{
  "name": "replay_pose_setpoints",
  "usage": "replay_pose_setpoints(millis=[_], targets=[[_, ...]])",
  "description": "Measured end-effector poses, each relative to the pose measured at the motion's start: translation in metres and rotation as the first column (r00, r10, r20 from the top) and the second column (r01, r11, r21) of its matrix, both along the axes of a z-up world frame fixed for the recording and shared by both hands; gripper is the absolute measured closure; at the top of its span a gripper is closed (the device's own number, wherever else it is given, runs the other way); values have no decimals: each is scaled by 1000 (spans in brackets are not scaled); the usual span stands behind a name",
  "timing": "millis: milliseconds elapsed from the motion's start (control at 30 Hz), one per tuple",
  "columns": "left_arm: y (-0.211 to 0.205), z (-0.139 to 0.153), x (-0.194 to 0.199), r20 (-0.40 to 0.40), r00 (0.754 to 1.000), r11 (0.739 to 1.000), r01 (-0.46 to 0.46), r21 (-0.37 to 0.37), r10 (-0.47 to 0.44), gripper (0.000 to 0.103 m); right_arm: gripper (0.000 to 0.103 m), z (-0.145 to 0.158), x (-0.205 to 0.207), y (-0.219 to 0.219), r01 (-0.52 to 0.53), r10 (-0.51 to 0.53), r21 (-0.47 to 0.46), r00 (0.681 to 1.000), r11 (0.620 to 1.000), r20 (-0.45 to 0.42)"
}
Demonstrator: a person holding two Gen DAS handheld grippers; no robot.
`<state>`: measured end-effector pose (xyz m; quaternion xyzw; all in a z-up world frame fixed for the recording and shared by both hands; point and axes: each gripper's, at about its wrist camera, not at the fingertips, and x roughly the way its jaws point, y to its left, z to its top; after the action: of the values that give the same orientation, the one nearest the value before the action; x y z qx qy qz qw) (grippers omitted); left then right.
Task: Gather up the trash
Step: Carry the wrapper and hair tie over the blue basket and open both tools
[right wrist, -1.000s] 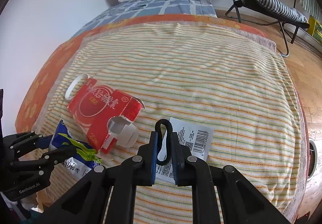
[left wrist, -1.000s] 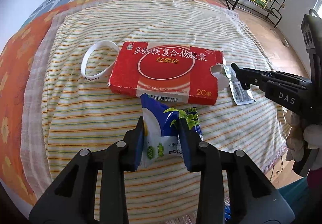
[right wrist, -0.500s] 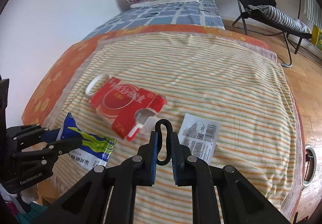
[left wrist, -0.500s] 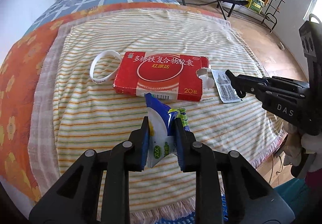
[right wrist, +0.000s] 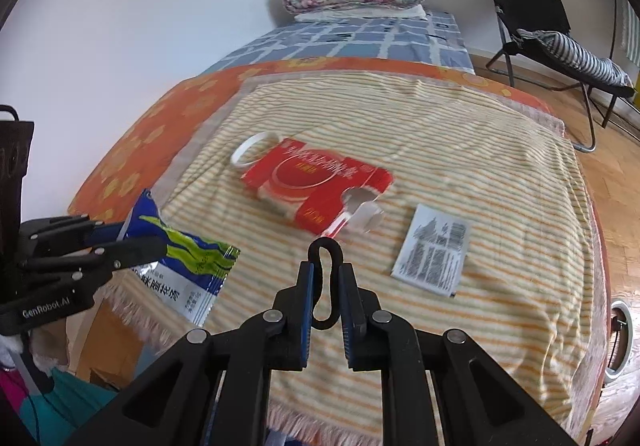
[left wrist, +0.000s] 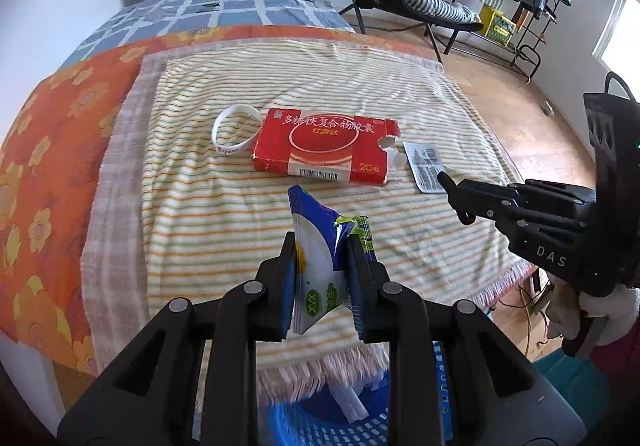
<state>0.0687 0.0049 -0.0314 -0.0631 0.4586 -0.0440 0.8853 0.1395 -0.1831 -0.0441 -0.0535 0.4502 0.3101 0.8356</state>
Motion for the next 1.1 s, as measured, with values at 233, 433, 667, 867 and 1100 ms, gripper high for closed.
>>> replay_pose_setpoints(millis=[233,433,667,867,1100], targets=[[-4,0,-31,0,1000,1000,24,-2,-24,81,92,2,-33,-3,-22,23,34,1000,999,-14],[-14,-5,-57,-6,998,998,60,-2,-60,81,92,-1,-59,-6,-39,42,63,998,997,-38],[-23,-18,-85,-35,996,996,85,-12,-85,81,92,-12,-93,-11,-66,70,63,996,996,-62],[-26,-33,-103,-68,994,996,86,-17,-87,81,92,-26,-118,-15,-94,97,42,992,995,-85],[-31,-50,-118,-109,990,996,92,-22,-94,81,92,-41,-134,-20,-106,109,28,987,994,-115]])
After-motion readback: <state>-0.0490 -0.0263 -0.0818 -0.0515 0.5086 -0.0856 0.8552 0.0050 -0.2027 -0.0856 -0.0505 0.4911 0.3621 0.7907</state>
